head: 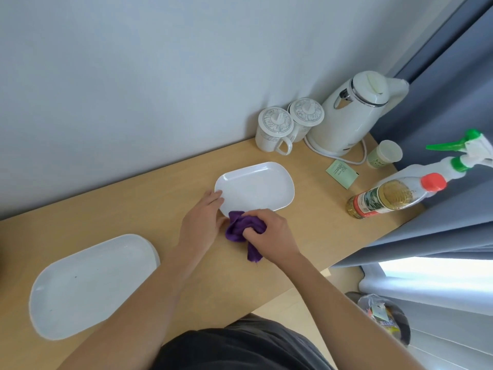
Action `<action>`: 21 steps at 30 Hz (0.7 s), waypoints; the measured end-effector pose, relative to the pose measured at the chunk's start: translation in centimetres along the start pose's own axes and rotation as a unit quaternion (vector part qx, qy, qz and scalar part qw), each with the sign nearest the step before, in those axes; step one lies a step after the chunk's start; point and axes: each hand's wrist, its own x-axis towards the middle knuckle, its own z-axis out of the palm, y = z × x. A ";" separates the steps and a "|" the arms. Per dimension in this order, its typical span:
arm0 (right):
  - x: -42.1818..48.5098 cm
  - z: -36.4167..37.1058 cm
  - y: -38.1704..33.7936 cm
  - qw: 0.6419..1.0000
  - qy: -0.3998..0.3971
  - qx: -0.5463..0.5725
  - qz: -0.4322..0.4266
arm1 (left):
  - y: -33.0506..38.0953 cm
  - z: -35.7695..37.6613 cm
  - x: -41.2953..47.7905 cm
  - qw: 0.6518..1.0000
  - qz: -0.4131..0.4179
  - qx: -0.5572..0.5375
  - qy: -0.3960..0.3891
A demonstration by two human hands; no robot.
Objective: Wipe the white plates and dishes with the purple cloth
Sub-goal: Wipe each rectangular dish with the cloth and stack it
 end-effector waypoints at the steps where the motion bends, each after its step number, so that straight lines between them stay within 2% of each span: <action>1: -0.7 0.1 -0.1 1.000 -0.007 0.021 0.006 | 0.0 -0.2 -0.2 1.000 0.014 -0.017 0.011; 3: -1.9 0.2 -0.4 0.998 -0.005 0.068 0.006 | 0.3 -1.1 -1.0 0.995 0.014 -0.089 0.048; 5: -2.7 0.1 -0.9 0.993 0.011 0.119 0.002 | 1.2 -2.6 -2.1 0.977 -0.046 -0.197 0.064; 7: -3.4 0.0 -1.5 0.984 0.032 0.173 -0.004 | 2.4 -4.2 -3.3 0.954 -0.089 -0.284 0.044; 10: -4.3 0.0 -2.8 0.975 0.048 0.217 -0.033 | 4.0 -6.3 -5.5 0.921 -0.095 -0.377 0.006; 15: -6.1 1.0 -3.9 0.971 0.005 0.230 -0.062 | 4.7 -8.3 -8.4 0.904 -0.111 -0.413 0.001; 21: -7.4 2.4 -5.3 0.958 -0.015 0.277 -0.079 | 3.6 -10.2 -10.9 0.880 -0.115 -0.454 0.074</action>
